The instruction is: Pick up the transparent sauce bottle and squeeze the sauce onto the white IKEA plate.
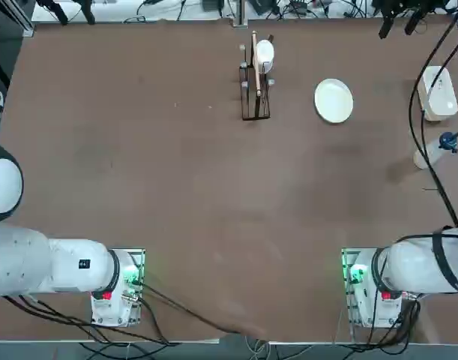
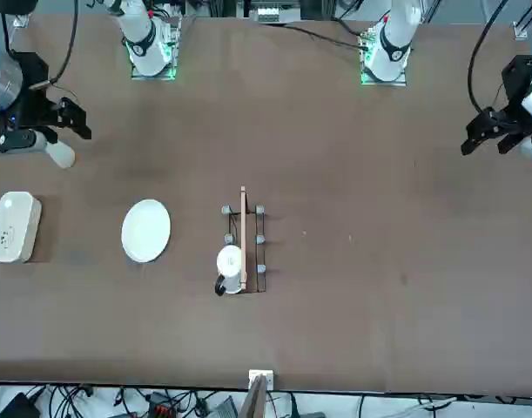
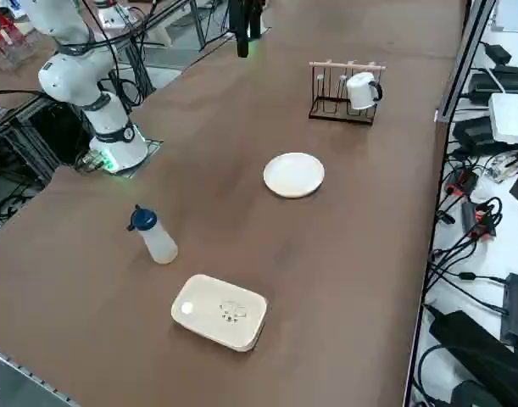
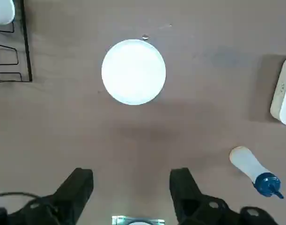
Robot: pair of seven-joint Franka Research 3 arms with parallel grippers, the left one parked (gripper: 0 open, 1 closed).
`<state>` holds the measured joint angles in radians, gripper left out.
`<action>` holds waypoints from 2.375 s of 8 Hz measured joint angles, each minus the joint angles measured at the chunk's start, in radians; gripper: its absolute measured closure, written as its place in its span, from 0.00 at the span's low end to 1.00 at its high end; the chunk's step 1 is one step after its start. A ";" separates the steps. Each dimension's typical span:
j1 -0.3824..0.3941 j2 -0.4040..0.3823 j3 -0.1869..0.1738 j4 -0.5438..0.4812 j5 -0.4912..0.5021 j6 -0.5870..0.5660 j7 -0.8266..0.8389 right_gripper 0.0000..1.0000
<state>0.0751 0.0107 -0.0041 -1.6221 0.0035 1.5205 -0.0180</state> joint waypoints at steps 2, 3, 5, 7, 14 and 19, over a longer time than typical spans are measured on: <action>-0.005 0.011 0.000 0.010 -0.001 -0.008 -0.004 0.00; -0.006 0.012 0.000 0.014 -0.001 -0.014 -0.004 0.00; -0.006 0.017 0.000 0.015 -0.001 -0.022 -0.004 0.00; -0.006 0.027 0.000 0.015 -0.012 -0.047 -0.004 0.00; 0.027 0.125 0.011 0.010 -0.297 -0.143 0.316 0.00; 0.210 0.291 0.017 -0.050 -0.620 -0.286 1.039 0.01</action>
<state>0.2849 0.3020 0.0126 -1.6725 -0.6164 1.2345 1.0207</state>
